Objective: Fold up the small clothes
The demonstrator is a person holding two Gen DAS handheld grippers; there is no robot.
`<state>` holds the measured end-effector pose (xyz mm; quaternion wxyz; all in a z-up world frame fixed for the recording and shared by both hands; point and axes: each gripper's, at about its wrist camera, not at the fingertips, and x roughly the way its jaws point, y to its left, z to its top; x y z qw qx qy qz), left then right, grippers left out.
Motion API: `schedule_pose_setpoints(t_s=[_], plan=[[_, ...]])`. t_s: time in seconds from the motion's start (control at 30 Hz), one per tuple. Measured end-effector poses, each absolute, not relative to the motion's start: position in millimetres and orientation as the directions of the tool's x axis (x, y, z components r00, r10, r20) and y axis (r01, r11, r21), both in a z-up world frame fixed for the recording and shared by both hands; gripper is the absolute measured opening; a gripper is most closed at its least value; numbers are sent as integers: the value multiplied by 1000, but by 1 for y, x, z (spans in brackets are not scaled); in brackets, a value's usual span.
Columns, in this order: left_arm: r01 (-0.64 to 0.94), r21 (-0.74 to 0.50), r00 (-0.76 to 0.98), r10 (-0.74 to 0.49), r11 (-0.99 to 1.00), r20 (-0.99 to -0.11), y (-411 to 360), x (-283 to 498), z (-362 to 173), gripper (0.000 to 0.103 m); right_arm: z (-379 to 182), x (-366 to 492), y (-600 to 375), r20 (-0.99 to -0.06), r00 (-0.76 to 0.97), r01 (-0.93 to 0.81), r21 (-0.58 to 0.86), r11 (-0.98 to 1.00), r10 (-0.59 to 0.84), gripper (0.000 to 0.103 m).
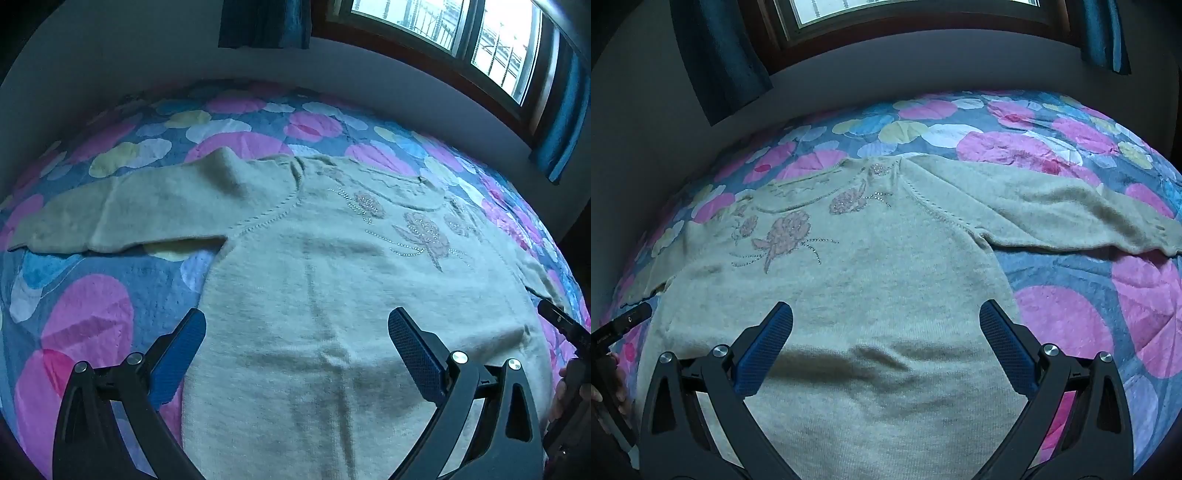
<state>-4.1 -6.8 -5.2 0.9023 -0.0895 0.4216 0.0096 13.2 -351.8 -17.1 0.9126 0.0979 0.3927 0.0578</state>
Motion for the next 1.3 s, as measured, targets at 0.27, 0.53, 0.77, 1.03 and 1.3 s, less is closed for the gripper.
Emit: schedule_pose_setpoints(t_s=[0.27, 0.53, 0.77, 1.03, 1.3], plan=[[-94, -144, 651, -49, 985, -757, -13, -5, -4, 99, -19, 13, -356, -711, 676, -22, 241, 970, 192, 101], [-93, -142, 651, -48, 986, -757, -12, -6, -4, 99, -20, 13, -353, -712, 674, -24, 244, 970, 196, 101], [-94, -139, 650, -44, 986, -759, -12, -6, -6, 99, -22, 13, -351, -714, 671, -25, 247, 969, 199, 101], [-103, -147, 655, -44, 984, -755, -10, -6, -7, 99, -21, 13, -351, -711, 674, -25, 251, 968, 202, 101], [-128, -180, 657, -52, 975, -752, -3, -6, -9, 99, -19, 12, -351, -708, 674, -24, 262, 965, 209, 101]])
